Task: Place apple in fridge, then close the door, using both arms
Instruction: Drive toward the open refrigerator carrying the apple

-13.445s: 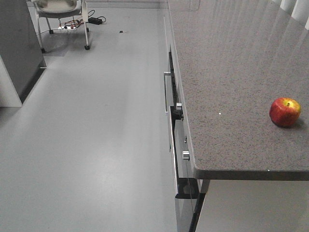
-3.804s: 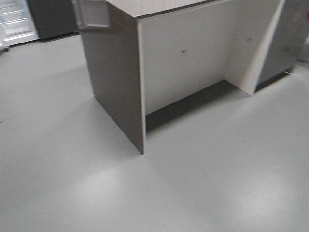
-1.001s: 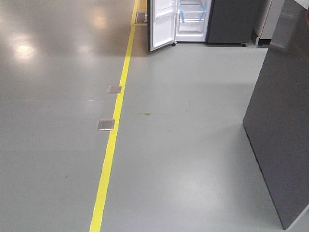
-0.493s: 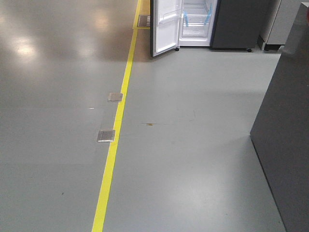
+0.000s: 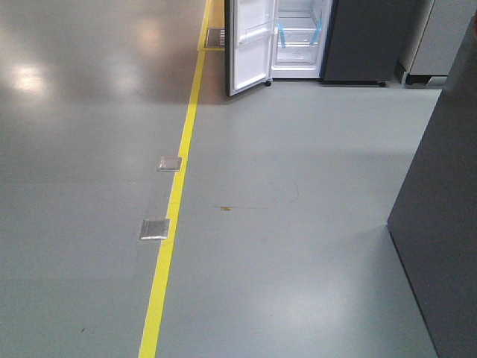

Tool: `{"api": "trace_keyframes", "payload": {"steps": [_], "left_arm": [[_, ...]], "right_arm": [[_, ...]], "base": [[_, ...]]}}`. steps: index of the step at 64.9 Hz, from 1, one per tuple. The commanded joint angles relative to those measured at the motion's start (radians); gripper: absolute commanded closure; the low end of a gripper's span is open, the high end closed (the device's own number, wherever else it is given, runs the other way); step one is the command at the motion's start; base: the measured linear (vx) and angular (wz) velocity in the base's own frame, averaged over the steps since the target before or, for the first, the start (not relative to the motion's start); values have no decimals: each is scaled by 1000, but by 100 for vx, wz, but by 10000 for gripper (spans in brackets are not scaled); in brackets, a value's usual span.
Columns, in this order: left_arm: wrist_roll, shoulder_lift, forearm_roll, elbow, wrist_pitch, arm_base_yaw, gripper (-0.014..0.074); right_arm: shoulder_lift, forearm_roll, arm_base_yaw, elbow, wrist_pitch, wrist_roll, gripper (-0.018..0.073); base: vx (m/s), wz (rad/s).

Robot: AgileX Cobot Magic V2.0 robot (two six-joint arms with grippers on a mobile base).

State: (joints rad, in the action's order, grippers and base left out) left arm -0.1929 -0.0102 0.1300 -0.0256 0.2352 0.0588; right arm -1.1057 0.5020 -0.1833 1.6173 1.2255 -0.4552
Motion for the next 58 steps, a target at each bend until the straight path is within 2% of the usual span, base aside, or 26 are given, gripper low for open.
{"api": "trace_keyframes", "payload": {"steps": [1,58], "left_arm": [[-7,-17,-1,-28,-71,-1,603],[-7,-17,-1,-28,-71,-1,603]], "right_arm": [[13,34,-3,28,-66,-7,568],[13,34,-3,28,-66,-7,568]], "base": [[24,-6],[25,-6]]}}
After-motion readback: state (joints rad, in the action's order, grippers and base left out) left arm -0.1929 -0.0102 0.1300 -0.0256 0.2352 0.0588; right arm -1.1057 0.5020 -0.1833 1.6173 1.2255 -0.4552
